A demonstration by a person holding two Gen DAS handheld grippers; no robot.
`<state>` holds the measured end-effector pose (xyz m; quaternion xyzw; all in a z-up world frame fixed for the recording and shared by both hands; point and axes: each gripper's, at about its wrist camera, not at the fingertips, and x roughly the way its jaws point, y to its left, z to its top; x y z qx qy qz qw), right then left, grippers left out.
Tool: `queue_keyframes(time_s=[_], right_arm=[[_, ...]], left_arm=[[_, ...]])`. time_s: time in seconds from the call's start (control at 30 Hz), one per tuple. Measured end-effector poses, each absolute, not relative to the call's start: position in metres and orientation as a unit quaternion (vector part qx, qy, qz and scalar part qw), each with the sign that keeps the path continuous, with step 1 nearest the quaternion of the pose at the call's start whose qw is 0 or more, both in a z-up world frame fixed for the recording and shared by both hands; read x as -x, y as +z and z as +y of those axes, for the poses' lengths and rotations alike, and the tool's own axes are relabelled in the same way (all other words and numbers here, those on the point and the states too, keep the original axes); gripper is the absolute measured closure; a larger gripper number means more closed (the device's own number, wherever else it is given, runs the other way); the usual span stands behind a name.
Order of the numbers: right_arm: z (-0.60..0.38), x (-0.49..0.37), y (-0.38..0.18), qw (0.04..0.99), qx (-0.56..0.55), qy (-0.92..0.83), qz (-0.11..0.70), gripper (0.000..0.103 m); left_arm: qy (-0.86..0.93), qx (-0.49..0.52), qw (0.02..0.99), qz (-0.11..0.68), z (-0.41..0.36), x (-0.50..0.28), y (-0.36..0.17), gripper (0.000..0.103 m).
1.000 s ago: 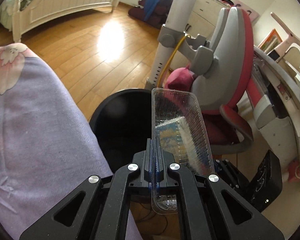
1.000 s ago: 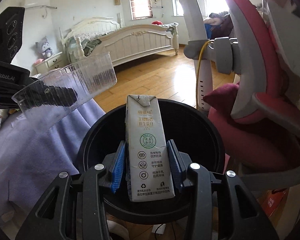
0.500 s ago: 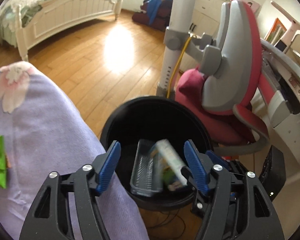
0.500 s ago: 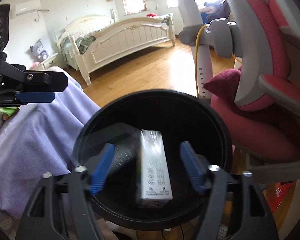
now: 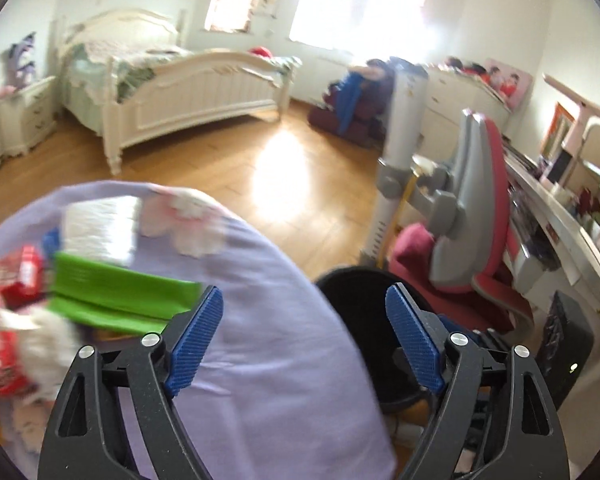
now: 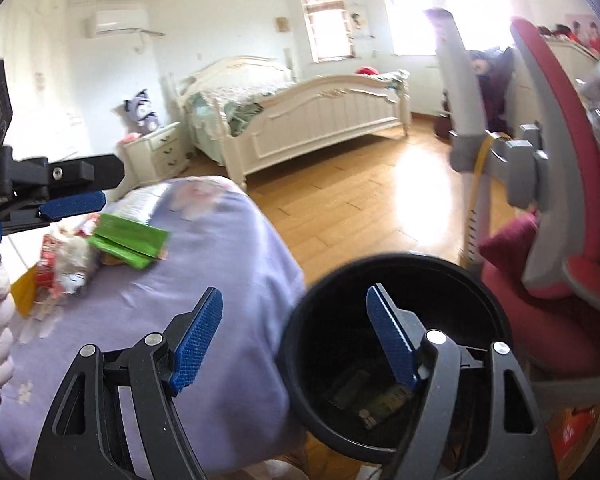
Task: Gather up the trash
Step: 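Grasp the white foil packet with the right tool while the left grasps the yellow bag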
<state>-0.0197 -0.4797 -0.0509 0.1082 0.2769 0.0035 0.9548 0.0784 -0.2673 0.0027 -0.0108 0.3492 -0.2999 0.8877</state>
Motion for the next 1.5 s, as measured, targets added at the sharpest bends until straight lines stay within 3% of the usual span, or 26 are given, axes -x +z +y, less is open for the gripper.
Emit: queue_keyframes(time_s=[0.23,0.33,0.6,1.07,1.23,1.3,1.37,1.43,1.5], right_arm=[[-0.411,-0.005,-0.007,0.959,-0.064,0.074,0.265,0.028],[-0.385,-0.018,0.011,0.96,-0.046,0.097,0.258,0.017],[-0.326,-0.073,0.033,0.943,-0.037,0.143,0.299,0.017],[-0.285,-0.221,-0.028,0.875,-0.109,0.119,0.456,0.017],[-0.281,-0.243,-0.05,0.854,-0.118,0.109,0.495,0.018],[-0.278,-0.238,-0.051,0.856,-0.115,0.114,0.491,0.023],[-0.273,-0.234,-0.05,0.858,-0.104,0.127,0.487,0.045],[-0.266,-0.227,-0.044,0.864,-0.088,0.133,0.477,0.056],[-0.261,-0.217,-0.034,0.878,-0.063,0.131,0.456,0.064]], left_arm=[[-0.197,0.04,0.941,0.272,-0.136,-0.066,0.035,0.012],[-0.135,0.043,0.956,0.258,-0.082,-0.058,0.032,0.012],[-0.046,0.056,0.951,0.301,0.021,-0.061,0.0,0.012],[-0.043,0.075,0.918,0.387,0.046,-0.09,-0.049,0.013],[-0.05,0.062,0.907,0.413,0.041,-0.102,-0.056,0.019],[-0.049,0.063,0.904,0.421,0.041,-0.104,-0.058,0.028],[-0.051,0.066,0.898,0.432,0.042,-0.106,-0.061,0.038],[-0.052,0.072,0.893,0.442,0.044,-0.108,-0.064,0.06],[-0.052,0.083,0.892,0.441,0.048,-0.106,-0.065,0.062]])
